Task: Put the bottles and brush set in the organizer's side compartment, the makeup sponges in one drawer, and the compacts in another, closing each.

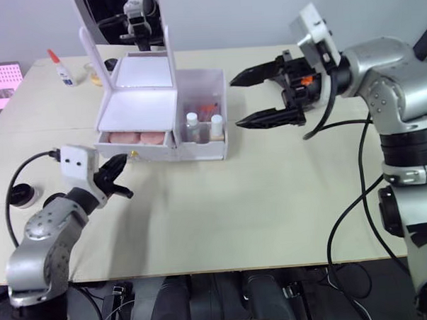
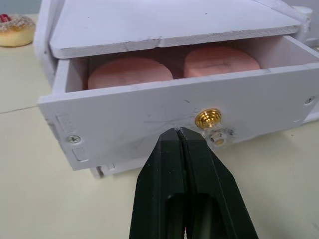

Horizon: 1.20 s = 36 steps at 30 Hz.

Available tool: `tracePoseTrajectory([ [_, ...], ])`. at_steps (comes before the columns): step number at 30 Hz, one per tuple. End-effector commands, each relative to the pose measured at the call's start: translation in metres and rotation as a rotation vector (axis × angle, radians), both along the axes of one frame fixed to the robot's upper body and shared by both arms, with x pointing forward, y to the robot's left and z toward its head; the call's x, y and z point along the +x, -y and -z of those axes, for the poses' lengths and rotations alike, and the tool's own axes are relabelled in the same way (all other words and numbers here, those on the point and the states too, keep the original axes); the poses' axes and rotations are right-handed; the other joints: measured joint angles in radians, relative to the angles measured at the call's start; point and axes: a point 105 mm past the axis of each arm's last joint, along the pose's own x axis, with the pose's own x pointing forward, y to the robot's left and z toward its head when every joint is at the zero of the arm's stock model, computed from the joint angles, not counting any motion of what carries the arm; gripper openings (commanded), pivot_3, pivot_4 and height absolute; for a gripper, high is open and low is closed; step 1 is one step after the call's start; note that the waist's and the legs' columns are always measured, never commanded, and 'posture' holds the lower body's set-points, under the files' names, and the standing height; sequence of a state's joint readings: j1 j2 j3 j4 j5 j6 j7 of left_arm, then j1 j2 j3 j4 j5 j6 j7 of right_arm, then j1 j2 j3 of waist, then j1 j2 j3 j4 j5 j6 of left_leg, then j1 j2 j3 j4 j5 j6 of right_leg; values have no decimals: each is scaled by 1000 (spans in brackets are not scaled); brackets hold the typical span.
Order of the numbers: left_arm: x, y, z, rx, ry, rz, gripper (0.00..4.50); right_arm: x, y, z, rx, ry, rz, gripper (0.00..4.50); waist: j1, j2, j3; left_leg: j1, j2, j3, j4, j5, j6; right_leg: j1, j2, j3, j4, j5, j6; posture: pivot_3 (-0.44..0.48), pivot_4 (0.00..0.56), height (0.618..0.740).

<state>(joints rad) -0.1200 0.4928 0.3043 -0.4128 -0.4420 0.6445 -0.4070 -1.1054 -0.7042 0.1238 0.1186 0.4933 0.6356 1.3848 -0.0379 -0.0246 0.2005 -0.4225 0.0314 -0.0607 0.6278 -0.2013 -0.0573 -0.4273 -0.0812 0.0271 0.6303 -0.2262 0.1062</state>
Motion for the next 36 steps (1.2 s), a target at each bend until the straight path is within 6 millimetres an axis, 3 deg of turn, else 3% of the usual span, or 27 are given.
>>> tracePoseTrajectory([
  [1,10,2,-12,30,53,7,14,-6,5,-17,28,69,16,4500,1,0,0,0,0,0,0,0,0,0,0,0,0,0,0,0,150,740],
  [14,28,17,-15,48,61,92,14,-3,10,-15,28,65,44,4500,24,0,0,-1,0,0,1,0,0,0,0,0,0,0,0,0,150,740],
  [19,18,6,-10,56,32,80,14,0,16,-5,25,9,74,4500,22,0,0,-1,0,0,0,0,0,0,0,0,-1,0,0,0,150,740],
  [22,0,-2,-12,16,39,78,14,11,30,16,40,-78,138,4500,18,0,0,-1,0,0,-1,0,0,-1,0,0,-1,0,0,0,150,740],
  [27,-27,-41,-14,3,64,-60,2350,30,58,35,169,-148,264,4500,17,0,0,-1,0,0,0,0,0,-1,0,0,-1,0,0,0,150,740],
  [31,-76,-100,-31,8,188,-269,4337,45,97,74,240,-133,448,4500,17,-2,-1,-1,0,0,-1,0,0,-1,0,0,-2,0,0,0,150,740],
  [36,-117,-127,-29,68,217,-400,4432,51,136,102,273,-83,623,4500,22,1,0,-2,0,1,1,0,0,0,-1,0,-3,0,-1,0,150,740],
])
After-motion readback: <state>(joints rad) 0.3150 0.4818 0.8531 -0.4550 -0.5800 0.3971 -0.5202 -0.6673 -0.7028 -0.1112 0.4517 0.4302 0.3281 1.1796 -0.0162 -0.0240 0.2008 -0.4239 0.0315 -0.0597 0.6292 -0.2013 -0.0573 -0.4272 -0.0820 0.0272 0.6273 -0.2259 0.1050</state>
